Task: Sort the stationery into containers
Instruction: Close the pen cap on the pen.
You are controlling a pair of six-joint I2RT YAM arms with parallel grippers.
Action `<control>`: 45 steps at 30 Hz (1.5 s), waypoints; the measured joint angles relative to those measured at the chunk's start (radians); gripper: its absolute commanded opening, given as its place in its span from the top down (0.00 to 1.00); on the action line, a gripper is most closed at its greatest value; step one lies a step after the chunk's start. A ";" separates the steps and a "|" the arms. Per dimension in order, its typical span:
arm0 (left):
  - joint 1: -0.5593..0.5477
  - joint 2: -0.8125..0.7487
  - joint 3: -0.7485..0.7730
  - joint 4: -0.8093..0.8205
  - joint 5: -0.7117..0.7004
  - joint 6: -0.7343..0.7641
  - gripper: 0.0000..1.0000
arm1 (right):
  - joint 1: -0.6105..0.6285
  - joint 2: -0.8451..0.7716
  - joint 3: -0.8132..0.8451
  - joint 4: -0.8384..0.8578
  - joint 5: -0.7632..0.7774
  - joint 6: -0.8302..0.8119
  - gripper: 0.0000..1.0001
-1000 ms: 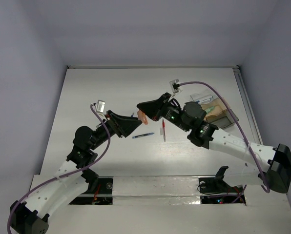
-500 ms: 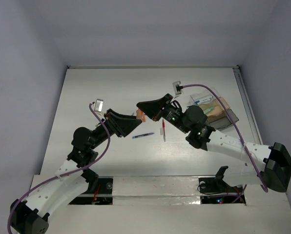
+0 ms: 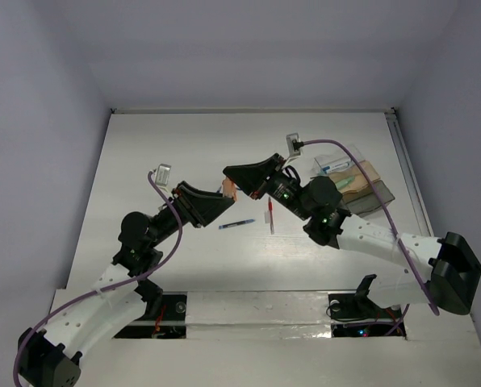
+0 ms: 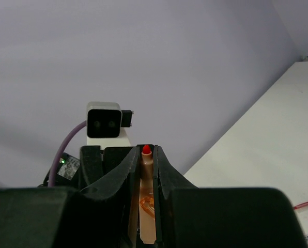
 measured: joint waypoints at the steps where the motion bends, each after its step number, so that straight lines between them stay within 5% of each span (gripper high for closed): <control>1: 0.000 0.000 0.000 0.002 0.000 -0.003 0.68 | 0.000 0.001 0.000 0.008 -0.001 0.003 1.00; 8: 0.000 -0.019 -0.013 0.000 -0.005 -0.007 0.78 | 0.005 0.007 -0.017 0.061 -0.017 0.022 1.00; 24: 0.000 -0.067 -0.030 -0.013 -0.036 -0.003 0.75 | 0.005 0.032 -0.058 0.153 -0.060 0.084 1.00; 32: 0.000 -0.078 -0.030 -0.017 -0.038 0.003 1.00 | 0.006 0.037 -0.063 0.175 -0.065 0.108 1.00; 34: 0.000 -0.085 -0.030 -0.026 -0.039 0.007 1.00 | 0.006 0.037 -0.064 0.174 -0.065 0.109 0.87; 38: 0.000 -0.108 -0.027 -0.077 -0.055 0.034 1.00 | 0.006 0.024 -0.068 0.136 -0.060 0.096 0.45; 45: 0.000 -0.135 0.043 -0.196 -0.093 0.116 1.00 | 0.005 -0.139 -0.106 -0.092 -0.033 0.041 0.08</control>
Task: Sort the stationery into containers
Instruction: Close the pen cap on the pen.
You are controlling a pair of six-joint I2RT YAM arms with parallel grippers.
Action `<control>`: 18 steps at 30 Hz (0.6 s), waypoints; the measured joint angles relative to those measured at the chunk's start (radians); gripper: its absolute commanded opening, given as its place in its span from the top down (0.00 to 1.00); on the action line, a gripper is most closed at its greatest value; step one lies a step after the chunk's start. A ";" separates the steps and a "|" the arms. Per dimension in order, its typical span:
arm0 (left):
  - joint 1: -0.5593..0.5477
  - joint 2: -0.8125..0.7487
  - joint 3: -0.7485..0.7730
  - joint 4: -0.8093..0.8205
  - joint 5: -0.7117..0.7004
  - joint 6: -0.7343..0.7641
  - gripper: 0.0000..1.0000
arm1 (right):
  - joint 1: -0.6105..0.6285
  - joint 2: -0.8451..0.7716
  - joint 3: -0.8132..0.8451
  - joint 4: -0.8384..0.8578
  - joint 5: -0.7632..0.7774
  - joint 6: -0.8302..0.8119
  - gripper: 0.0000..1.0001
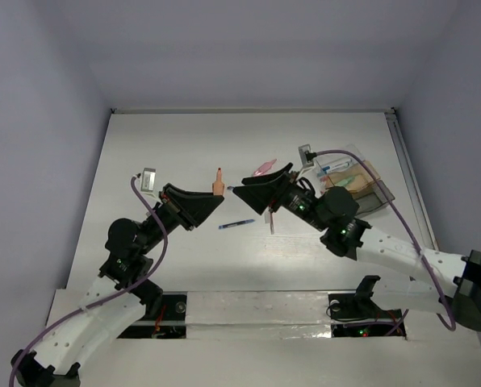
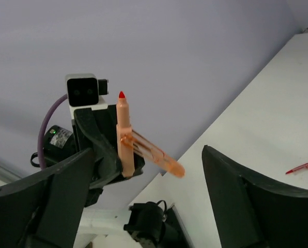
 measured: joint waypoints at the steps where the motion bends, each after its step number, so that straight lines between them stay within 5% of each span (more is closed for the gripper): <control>1: 0.000 -0.001 0.010 -0.010 -0.003 0.008 1.00 | 0.000 -0.029 -0.007 -0.023 -0.001 -0.004 0.06; 9: 0.000 -0.002 0.023 -0.032 -0.015 0.027 1.00 | 0.000 -0.069 -0.122 -0.030 -0.095 0.090 0.01; 13: 0.000 -0.002 0.002 0.016 -0.011 0.005 1.00 | 0.000 0.073 -0.206 0.127 -0.170 0.233 0.07; 18: 0.000 -0.003 -0.047 0.064 -0.005 -0.025 1.00 | 0.002 0.233 -0.243 0.346 -0.220 0.394 0.27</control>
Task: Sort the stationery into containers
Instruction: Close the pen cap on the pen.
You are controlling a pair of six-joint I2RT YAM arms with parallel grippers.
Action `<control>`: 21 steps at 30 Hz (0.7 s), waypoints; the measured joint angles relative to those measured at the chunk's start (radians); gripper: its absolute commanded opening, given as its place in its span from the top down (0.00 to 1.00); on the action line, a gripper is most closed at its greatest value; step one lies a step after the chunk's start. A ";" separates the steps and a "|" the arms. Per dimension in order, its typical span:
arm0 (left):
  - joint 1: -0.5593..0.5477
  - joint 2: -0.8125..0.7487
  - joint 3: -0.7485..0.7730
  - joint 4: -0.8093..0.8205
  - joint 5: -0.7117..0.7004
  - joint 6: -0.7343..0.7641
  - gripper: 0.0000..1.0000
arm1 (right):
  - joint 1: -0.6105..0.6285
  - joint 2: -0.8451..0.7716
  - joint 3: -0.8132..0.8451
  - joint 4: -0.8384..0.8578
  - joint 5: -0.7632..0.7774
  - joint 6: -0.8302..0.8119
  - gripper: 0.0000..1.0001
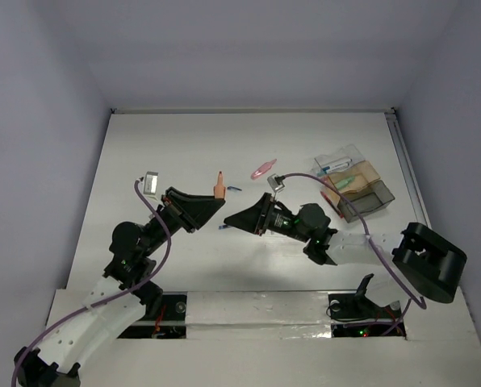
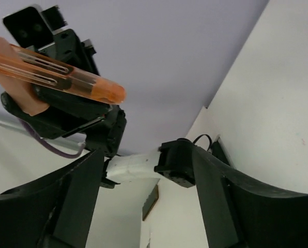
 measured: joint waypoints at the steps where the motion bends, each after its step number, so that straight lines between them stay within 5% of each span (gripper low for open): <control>1: 0.000 -0.001 -0.009 0.003 0.000 -0.004 1.00 | 0.001 0.021 0.001 0.045 -0.008 0.023 0.30; 4: 0.000 -0.004 -0.013 0.008 0.003 -0.016 1.00 | 0.008 0.067 0.019 0.121 -0.026 0.063 0.52; 5: 0.000 -0.006 -0.014 0.010 0.004 -0.019 1.00 | 0.011 0.079 0.027 0.141 -0.031 0.071 0.66; 9: 0.000 -0.026 -0.018 0.016 0.008 -0.031 1.00 | 0.011 0.109 0.063 0.174 -0.035 0.094 0.78; 14: 0.000 -0.032 -0.028 0.020 0.016 -0.044 1.00 | 0.011 0.129 0.101 0.179 -0.033 0.104 0.85; 21: 0.000 -0.036 -0.059 0.021 0.035 -0.064 1.00 | 0.011 0.140 0.144 0.172 -0.013 0.094 0.81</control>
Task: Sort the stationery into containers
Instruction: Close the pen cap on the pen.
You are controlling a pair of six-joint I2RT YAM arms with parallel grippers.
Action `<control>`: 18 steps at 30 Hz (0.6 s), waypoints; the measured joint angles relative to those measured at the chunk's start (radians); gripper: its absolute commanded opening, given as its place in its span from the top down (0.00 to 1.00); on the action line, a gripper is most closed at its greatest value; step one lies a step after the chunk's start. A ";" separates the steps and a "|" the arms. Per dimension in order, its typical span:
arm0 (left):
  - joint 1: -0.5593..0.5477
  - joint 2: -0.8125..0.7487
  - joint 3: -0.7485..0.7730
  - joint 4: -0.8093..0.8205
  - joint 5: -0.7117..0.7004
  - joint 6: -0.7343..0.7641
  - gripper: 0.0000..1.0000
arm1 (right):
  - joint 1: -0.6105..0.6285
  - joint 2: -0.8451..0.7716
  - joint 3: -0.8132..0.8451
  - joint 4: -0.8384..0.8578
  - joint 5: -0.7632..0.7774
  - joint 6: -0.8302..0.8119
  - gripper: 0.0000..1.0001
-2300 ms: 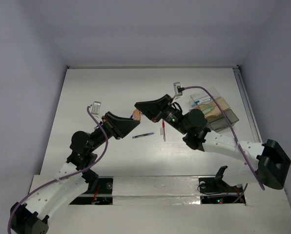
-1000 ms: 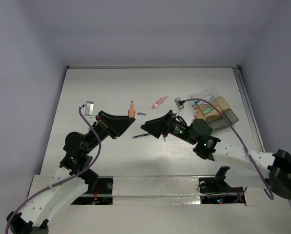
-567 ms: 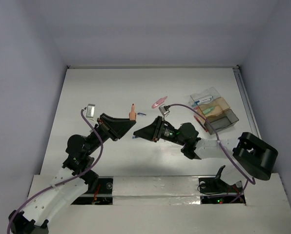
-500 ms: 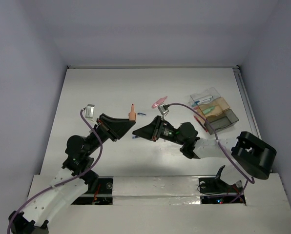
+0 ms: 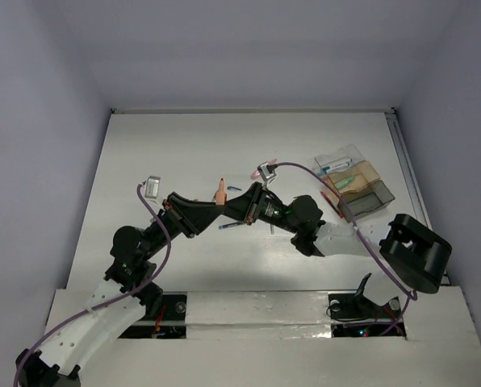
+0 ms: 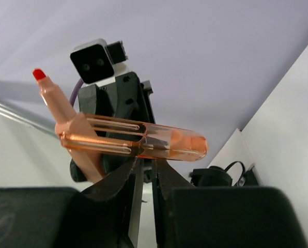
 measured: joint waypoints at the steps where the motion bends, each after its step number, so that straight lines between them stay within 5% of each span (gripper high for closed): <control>1: 0.000 -0.005 -0.003 -0.002 0.002 -0.003 1.00 | 0.000 -0.001 0.005 -0.008 0.008 -0.010 0.78; 8: 0.000 -0.050 -0.005 -0.008 0.007 -0.010 1.00 | 0.000 -0.062 0.018 -0.127 0.083 -0.103 0.50; 18: 0.000 -0.069 -0.035 -0.009 0.007 -0.022 1.00 | 0.000 -0.138 0.028 -0.222 0.155 -0.196 0.31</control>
